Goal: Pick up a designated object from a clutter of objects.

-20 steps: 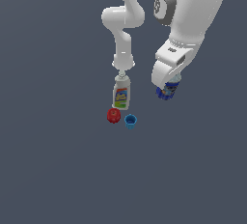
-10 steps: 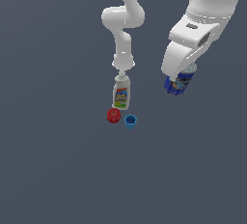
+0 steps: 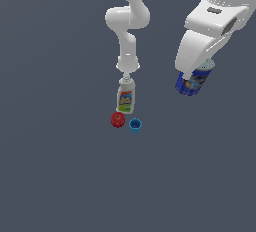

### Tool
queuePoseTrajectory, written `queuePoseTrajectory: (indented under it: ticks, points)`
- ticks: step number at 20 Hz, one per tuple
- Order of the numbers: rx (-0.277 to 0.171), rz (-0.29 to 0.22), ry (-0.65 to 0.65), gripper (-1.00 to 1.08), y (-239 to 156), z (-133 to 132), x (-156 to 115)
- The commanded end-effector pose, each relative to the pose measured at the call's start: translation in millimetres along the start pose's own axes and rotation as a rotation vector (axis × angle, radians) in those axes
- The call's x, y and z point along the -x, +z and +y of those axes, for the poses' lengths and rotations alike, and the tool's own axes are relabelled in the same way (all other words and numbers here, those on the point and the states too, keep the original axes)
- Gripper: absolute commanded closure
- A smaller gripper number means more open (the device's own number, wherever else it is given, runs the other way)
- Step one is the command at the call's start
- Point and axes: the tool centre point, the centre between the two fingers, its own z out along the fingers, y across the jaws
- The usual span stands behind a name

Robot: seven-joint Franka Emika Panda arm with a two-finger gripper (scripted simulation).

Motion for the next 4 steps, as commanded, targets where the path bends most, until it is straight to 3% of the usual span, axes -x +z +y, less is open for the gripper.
queuePoseTrajectory:
  ticks: [1, 4]
  points:
    - [0.002, 0.003, 0.000, 1.08, -5.6, 1.1, -2.3]
    - [0.002, 0.003, 0.000, 1.08, -6.7, 1.5, -3.0]
